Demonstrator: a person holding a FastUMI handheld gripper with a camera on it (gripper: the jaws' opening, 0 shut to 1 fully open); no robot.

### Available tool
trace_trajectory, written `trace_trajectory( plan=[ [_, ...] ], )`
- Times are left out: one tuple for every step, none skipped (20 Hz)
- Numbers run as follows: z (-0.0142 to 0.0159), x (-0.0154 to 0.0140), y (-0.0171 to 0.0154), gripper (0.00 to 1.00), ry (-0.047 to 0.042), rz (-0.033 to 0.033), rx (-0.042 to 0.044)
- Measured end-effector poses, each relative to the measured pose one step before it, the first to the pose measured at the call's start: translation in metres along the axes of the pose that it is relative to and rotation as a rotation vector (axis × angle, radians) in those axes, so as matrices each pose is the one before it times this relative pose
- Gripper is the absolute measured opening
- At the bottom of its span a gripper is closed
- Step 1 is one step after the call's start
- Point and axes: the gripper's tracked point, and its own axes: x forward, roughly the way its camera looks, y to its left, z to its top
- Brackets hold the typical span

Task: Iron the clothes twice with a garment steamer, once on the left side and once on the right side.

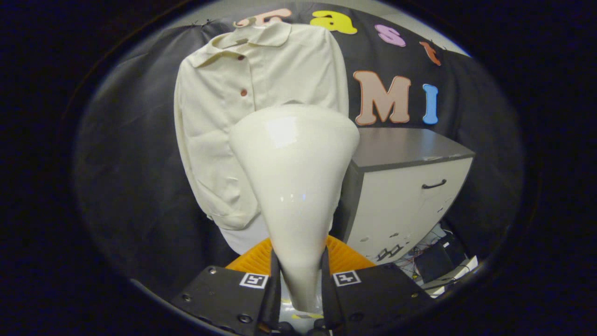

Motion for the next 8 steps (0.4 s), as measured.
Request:
trace_trajectory(
  plan=[
    [0.00818,-0.01534,0.00227,0.36,-0.0359,0.01082,0.0081],
    [0.01063,-0.01455,0.0014,0.36,-0.03672,0.00805,0.00898],
    [0.01201,-0.01398,0.00053,0.36,-0.03966,0.01107,0.00962],
    [0.0119,-0.01389,0.00091,0.36,-0.04308,0.00915,0.00701],
    [0.01065,-0.01631,0.00287,0.36,-0.03722,0.00602,0.00249],
    [0.00994,-0.013,-0.0011,0.36,-0.02986,0.00339,-0.00074],
    [0.00905,-0.01263,-0.00469,0.36,-0.02447,-0.00559,0.00476],
    [0.00898,-0.01141,-0.00592,0.36,-0.02432,-0.00733,0.01373]
  ],
)
